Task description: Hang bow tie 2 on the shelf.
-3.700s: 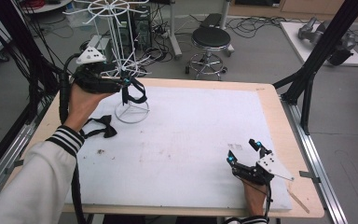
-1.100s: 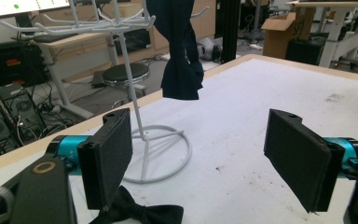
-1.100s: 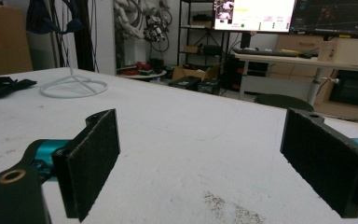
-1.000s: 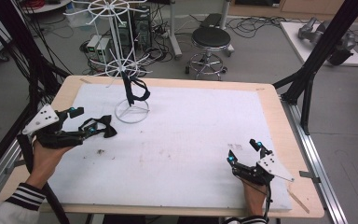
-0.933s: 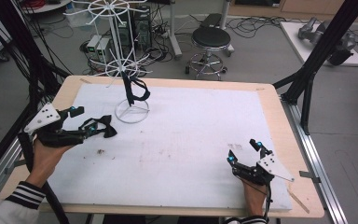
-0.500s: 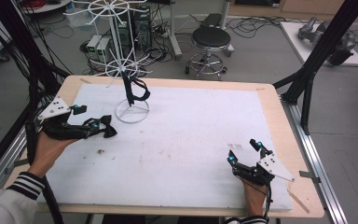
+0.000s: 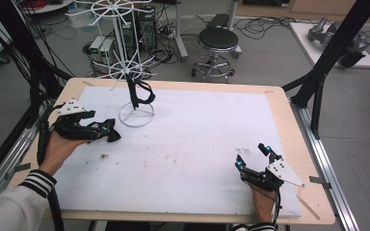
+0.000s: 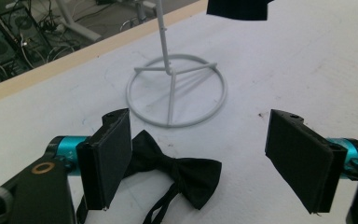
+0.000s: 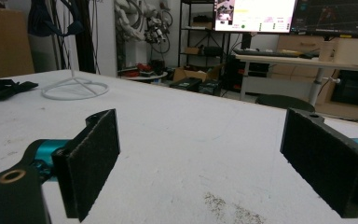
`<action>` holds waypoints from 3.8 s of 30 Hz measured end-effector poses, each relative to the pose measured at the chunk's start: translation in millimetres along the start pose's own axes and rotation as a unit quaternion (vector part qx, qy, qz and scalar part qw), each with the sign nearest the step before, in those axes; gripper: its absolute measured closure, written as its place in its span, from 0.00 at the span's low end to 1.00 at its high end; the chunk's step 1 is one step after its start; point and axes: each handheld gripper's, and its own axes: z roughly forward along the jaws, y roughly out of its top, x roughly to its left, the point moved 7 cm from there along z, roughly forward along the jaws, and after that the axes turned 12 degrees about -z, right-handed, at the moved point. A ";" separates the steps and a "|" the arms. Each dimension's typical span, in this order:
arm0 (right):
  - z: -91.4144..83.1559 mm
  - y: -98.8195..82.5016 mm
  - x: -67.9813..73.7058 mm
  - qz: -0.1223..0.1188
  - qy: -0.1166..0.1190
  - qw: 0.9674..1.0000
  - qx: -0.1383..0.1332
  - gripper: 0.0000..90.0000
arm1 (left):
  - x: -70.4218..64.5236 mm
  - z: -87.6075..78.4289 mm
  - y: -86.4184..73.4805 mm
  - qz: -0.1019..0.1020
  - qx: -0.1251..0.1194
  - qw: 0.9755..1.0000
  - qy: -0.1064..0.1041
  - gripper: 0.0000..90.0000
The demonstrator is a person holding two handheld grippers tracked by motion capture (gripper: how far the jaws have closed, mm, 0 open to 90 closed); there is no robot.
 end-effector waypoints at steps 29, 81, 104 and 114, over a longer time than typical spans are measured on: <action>-0.4 0.0 0.3 0.003 0.000 1.000 0.000 0.12 | 17.2 48.8 -16.4 -0.037 0.101 0.993 0.040 0.27; -0.4 0.1 -0.7 0.003 -0.003 1.000 -0.003 0.12 | 17.7 82.7 -38.6 -0.114 0.175 0.975 0.081 0.34; -0.5 0.2 -0.4 0.003 -0.002 1.000 -0.003 0.12 | 14.9 81.5 -42.5 -0.116 0.173 0.974 0.085 0.86; -0.7 0.1 -0.3 0.004 -0.002 1.000 -0.003 0.12 | 15.6 79.9 -42.2 -0.112 0.172 0.975 0.088 0.87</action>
